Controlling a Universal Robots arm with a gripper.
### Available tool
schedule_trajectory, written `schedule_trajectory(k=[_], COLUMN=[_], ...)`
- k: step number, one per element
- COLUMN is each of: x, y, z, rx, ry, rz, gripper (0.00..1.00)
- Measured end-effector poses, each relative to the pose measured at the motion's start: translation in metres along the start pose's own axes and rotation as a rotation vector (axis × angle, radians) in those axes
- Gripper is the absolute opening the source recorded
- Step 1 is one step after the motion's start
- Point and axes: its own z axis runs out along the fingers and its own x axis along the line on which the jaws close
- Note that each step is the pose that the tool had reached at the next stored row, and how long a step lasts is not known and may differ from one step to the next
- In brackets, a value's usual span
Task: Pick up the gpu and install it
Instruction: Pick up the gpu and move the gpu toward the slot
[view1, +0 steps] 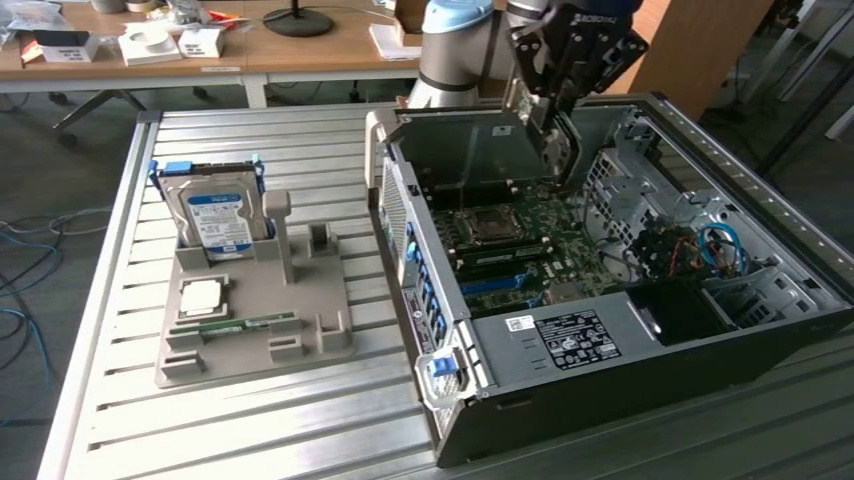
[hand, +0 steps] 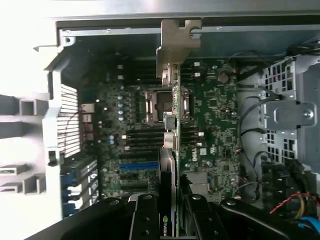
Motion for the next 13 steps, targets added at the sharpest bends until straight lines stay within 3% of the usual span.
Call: schedule_trajectory(k=[6, 13], x=[-0.023, -0.035], y=[0.0017, 0.0026], z=[0.0006, 0.001], rx=[-0.0001, -0.0002], ry=[0.0, 0.0], rz=[0.0, 0.0], gripper=[0.26, 0.26])
